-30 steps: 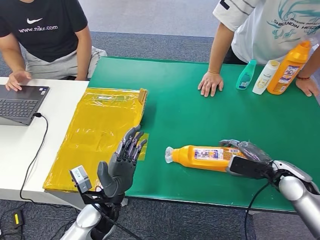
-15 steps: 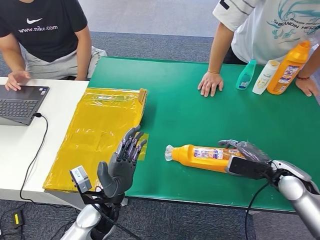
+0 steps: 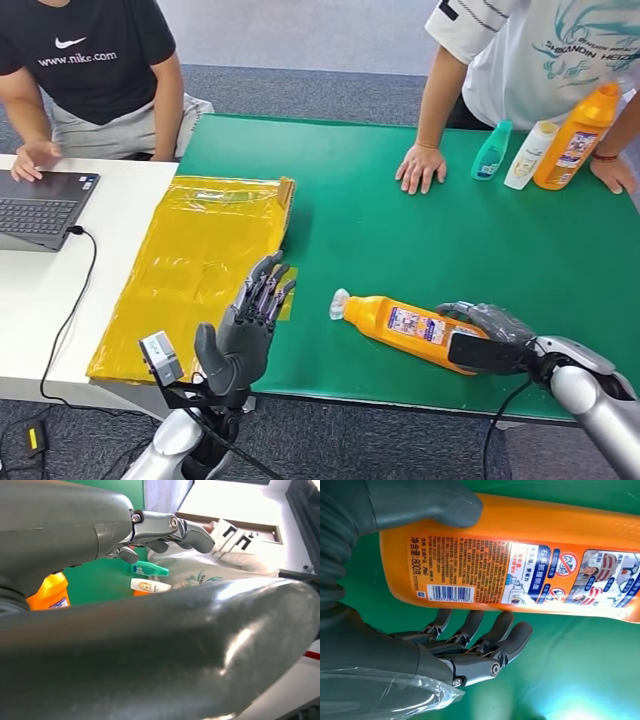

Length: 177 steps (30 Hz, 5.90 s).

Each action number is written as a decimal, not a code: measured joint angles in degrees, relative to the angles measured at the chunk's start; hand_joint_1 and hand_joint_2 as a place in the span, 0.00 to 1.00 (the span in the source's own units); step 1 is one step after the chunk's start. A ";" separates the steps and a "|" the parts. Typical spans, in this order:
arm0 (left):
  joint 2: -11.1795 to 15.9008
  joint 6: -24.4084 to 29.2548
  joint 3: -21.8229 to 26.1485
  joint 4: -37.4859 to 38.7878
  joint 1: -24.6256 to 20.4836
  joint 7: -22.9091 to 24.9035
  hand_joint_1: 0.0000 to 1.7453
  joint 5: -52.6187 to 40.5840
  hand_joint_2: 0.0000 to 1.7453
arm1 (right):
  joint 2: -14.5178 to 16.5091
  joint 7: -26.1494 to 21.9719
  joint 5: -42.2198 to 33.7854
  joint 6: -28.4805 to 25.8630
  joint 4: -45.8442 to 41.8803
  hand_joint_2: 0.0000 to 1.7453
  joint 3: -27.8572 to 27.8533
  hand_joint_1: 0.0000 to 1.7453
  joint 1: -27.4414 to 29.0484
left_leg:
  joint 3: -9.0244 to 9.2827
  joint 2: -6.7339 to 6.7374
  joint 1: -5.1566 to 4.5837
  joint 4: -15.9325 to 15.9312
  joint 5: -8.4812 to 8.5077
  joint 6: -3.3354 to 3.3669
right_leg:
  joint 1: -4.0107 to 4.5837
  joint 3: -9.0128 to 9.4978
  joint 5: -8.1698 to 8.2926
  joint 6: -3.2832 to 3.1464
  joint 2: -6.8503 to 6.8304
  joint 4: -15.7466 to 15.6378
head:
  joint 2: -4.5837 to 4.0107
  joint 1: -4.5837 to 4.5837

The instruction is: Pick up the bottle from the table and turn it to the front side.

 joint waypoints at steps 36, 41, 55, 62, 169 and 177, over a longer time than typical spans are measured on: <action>-0.34 1.99 0.50 -0.30 1.38 0.78 0.00 -0.53 0.00 | 3.80 19.64 1.29 -2.56 -0.97 0.50 1.40 0.00 -1.56 | -0.22 -0.01 -0.09 -0.01 0.36 0.27 | -0.06 -0.01 0.42 0.19 -0.03 -0.20 | 0.00 0.01; -0.33 1.99 0.52 -0.30 1.44 0.63 0.00 -0.58 0.00 | 3.80 19.23 1.26 -2.46 -0.97 1.00 1.23 0.00 -1.73 | -0.25 -0.02 -0.08 -0.01 0.36 0.27 | -0.06 -0.04 0.42 0.19 -0.03 -0.20 | 0.00 0.00; -0.33 1.63 0.52 -0.30 1.26 0.37 0.00 -0.08 0.00 | 4.17 20.80 0.08 0.48 -0.32 1.00 3.48 0.00 -3.55 | -0.30 -0.01 -0.08 -0.01 0.37 0.27 | -0.06 -0.10 0.42 0.19 -0.03 -0.19 | 0.00 0.00; -0.33 1.34 0.52 -0.30 1.16 0.41 0.00 -0.06 0.00 | 4.17 21.45 0.23 1.11 0.17 1.00 4.50 0.58 -4.12 | -0.32 -0.01 -0.08 -0.01 0.37 0.26 | -0.06 -0.14 0.42 0.19 -0.03 -0.19 | 0.00 0.00; 1.98 6.51 0.00 -2.69 0.66 3.10 0.00 -2.74 0.00 | 21.67 -9.98 -16.37 -15.29 -18.26 1.00 -9.31 1.00 17.17 | -0.64 -0.02 -0.08 -0.01 0.36 0.25 | -0.05 -0.48 0.39 0.16 -0.03 -0.18 | 0.00 0.00; 2.15 7.04 -1.17 -3.19 0.57 4.53 0.00 -3.38 0.00 | 22.89 -11.02 -16.72 -15.08 -17.52 1.00 -8.74 1.00 17.84 | -0.64 -0.02 -0.08 -0.01 0.36 0.24 | -0.06 -0.48 0.39 0.16 -0.03 -0.18 | 0.00 0.00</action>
